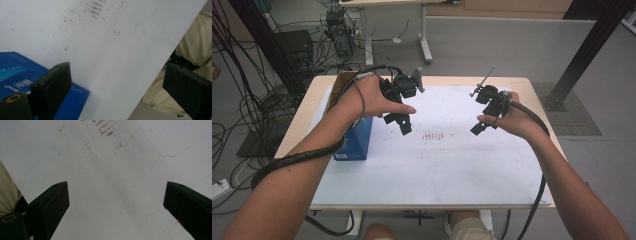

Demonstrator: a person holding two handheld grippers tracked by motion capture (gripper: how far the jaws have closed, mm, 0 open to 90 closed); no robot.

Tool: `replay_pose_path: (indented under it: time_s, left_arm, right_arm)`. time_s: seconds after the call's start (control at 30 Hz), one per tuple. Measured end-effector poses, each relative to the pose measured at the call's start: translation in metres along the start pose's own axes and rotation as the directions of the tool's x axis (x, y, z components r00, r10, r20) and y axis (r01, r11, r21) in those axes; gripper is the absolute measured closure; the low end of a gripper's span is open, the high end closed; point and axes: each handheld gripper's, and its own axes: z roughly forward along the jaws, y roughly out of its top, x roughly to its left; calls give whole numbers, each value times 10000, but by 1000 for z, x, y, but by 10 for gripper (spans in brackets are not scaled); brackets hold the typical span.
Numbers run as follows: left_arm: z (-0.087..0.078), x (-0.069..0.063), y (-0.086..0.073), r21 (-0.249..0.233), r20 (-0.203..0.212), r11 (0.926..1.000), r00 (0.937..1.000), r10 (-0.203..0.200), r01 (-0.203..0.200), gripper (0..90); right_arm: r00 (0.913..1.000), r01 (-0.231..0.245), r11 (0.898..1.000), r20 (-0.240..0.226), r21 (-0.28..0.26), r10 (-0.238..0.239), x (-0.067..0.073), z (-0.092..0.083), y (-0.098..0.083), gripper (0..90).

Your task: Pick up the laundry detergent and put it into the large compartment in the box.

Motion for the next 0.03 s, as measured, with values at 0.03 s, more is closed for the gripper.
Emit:
replay_pose_path:
  time_s: [0.03]
  left_arm:
    - [0,0,-1,-14,17,10000,10000,28,-28,90]
  right_arm:
    - [10000,16,10000,-9,-17,-16,0,0,-1,66]
